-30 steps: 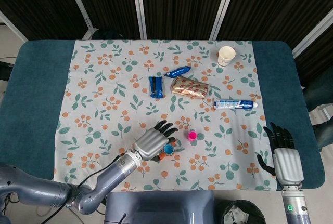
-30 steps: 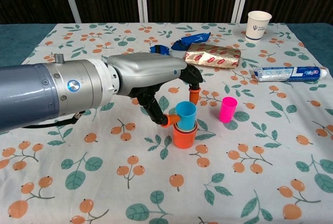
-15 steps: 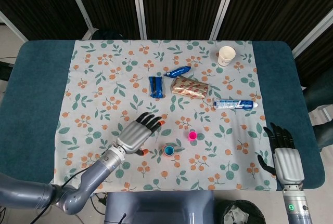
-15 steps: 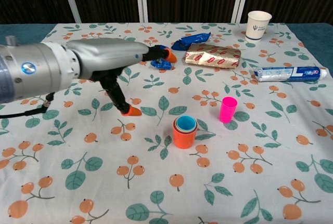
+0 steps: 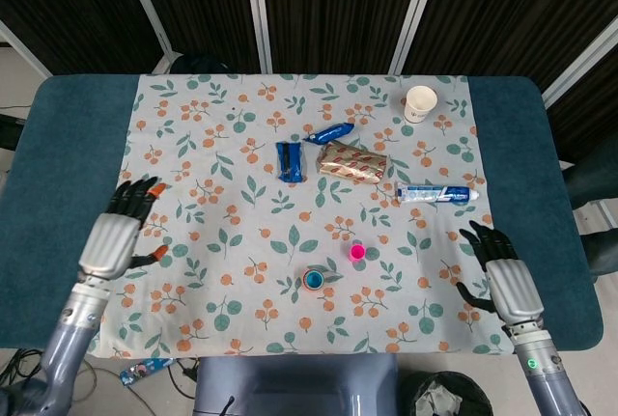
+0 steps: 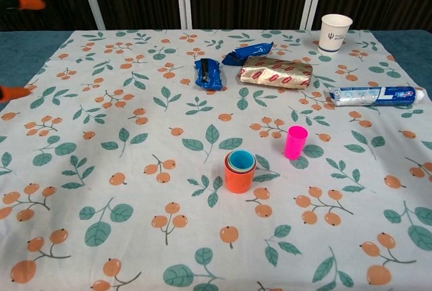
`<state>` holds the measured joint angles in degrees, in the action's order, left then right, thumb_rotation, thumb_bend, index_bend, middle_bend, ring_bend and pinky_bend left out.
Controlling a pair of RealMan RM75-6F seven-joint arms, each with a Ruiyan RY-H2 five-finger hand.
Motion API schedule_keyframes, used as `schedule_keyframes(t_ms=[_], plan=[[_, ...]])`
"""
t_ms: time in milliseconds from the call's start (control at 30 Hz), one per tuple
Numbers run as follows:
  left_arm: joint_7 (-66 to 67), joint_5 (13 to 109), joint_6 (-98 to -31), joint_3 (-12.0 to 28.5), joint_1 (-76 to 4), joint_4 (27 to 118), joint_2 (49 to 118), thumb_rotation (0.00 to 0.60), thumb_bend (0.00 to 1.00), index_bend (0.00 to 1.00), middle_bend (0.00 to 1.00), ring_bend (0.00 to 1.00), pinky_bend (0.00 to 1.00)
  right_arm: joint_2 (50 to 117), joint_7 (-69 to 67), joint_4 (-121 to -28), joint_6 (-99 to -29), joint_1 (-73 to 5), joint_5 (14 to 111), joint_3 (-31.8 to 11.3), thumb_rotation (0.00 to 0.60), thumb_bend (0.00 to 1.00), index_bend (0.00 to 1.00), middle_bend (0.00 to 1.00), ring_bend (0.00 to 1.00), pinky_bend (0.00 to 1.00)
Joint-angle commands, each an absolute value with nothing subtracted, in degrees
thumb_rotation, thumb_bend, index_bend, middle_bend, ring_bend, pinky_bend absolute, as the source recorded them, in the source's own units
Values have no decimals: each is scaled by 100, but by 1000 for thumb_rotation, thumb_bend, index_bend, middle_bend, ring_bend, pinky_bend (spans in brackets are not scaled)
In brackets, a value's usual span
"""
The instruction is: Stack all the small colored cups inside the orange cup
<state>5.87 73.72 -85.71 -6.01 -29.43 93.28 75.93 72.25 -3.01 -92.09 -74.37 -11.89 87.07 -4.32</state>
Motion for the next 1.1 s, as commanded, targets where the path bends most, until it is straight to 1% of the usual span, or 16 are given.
schedule_keyframes(t_ms=[33,200,433,600,1100], plan=[[-178,7469,-8892,-836,-2270,8671,7347,600,175,36,2,0,10,7020,-344,-9507,-7013,-1542,8737,-540,600,383,109,4,0,65],[-688,7573,-9102,-744,-1891,8162,7447,600,174,38,1,0,10,6850,-47,-9958,-6336,-2022,8517,-714,600,384,111,4,0,65],[-1001,7772,-9166,-572,-1718,8051,7423,600,175,39,0,0,11,6945,530,-10318,-5705,-2513,7961,-928,600,383,163,4,0,65],[-1030,7796,-9140,-431,-1624,8019,7383,600,175,39,0,0,11,7164,1007,-10393,-5620,-2709,7633,-1001,600,384,205,5,3,65],[-859,7908,-8915,-263,-1492,8199,7309,600,175,39,0,0,11,7903,1738,-10107,-5513,-3150,6869,-1112,600,384,244,4,10,65]])
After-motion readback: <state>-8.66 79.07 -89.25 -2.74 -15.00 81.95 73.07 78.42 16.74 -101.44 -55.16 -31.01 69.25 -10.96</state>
